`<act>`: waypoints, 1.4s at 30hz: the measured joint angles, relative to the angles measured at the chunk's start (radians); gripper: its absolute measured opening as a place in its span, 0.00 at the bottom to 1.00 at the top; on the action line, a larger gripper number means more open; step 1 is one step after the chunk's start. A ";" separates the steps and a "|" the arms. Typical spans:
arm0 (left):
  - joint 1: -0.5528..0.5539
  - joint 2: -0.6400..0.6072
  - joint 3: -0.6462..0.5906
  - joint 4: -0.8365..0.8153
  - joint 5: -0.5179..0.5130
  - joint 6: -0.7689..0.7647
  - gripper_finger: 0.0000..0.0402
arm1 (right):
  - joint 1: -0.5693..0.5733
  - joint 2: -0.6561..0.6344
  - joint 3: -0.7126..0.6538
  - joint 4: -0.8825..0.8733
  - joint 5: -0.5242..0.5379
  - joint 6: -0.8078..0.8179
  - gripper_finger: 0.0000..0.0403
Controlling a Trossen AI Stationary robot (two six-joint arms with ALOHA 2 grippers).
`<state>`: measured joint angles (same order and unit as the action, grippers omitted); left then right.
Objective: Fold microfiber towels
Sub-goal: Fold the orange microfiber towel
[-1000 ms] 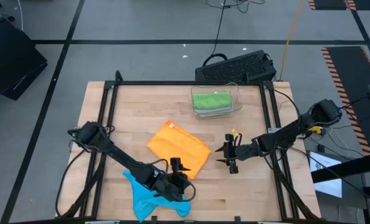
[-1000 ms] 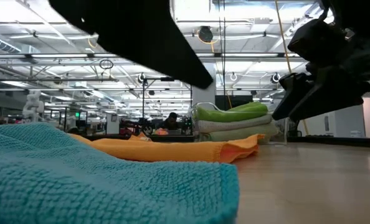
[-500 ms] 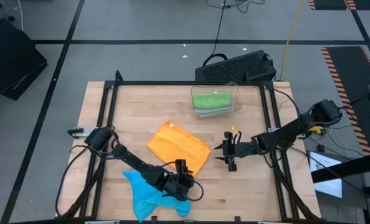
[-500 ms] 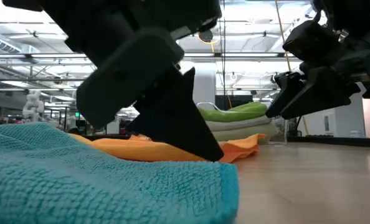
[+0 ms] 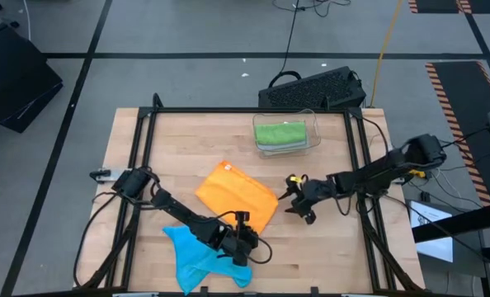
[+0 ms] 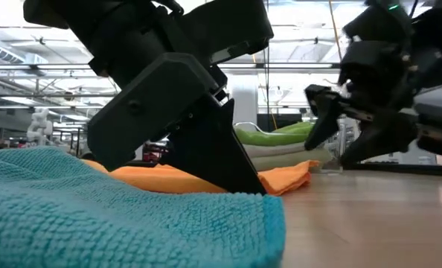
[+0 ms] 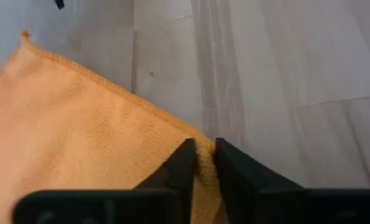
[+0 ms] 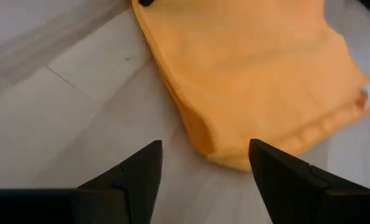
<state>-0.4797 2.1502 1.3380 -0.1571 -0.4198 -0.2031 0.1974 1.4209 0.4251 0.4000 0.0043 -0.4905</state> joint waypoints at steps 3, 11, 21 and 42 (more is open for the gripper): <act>0.002 0.000 0.000 -0.017 0.006 -0.001 0.07 | -0.051 0.034 0.023 0.005 -0.077 -0.121 0.62; 0.004 0.000 0.000 -0.056 0.011 -0.002 0.06 | -0.113 0.148 0.088 0.002 -0.190 -0.430 0.54; 0.005 -0.002 -0.002 -0.066 0.024 0.015 0.01 | -0.142 0.237 0.114 0.049 -0.198 -0.518 0.33; -0.079 -0.196 -0.008 -0.194 0.002 0.018 0.02 | 0.137 0.078 0.125 0.131 -0.188 0.433 0.01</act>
<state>-0.5583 1.9543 1.3297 -0.3513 -0.4182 -0.1848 0.3347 1.4988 0.5499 0.5308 -0.1842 -0.0573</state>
